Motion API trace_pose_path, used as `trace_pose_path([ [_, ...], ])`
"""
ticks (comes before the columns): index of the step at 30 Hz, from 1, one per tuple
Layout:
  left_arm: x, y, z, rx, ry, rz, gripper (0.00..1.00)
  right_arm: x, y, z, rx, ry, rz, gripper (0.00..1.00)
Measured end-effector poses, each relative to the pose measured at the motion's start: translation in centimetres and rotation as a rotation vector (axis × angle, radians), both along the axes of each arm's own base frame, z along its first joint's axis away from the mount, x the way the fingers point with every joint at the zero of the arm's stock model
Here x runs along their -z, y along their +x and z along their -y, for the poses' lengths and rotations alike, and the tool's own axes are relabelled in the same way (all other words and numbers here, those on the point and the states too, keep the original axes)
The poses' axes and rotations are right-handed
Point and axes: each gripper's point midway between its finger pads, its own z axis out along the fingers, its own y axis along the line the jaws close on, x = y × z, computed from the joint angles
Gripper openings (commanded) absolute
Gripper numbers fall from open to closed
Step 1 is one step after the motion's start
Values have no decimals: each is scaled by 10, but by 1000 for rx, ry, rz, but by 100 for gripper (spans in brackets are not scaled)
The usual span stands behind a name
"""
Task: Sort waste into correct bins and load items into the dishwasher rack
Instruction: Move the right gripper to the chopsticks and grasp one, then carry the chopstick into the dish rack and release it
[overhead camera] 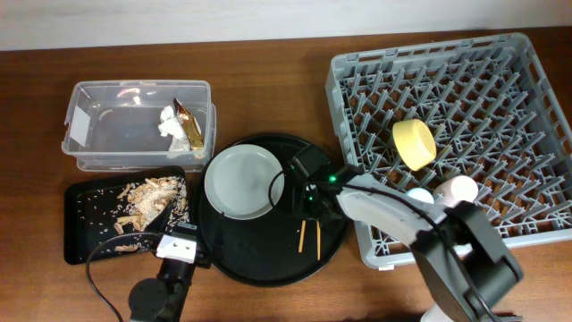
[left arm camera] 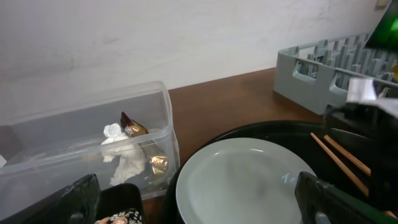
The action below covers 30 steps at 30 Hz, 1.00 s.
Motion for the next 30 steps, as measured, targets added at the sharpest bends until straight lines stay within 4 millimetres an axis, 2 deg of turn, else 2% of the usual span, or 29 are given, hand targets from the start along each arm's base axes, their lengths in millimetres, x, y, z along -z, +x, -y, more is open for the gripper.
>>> trace_pose_path([
  [3,0,0,0,0,0,0,99,0,1,-2,-4,-3,12,11],
  [5,0,0,0,0,0,0,99,2,0,1,3,-24,10,5],
  [15,0,0,0,0,0,0,99,0,-16,18,-2,-122,-78,4],
  [19,0,0,0,0,0,0,99,-15,-12,18,-46,-148,-73,4],
  [21,0,0,0,0,0,0,100,-32,-1,12,-71,-137,-30,4],
  [26,0,0,0,0,0,0,99,-102,29,17,-74,-113,145,4],
  [28,0,0,0,0,0,0,99,-135,45,32,-54,-108,225,4],
  [30,0,0,0,0,0,0,99,-160,59,55,-25,-115,287,4],
])
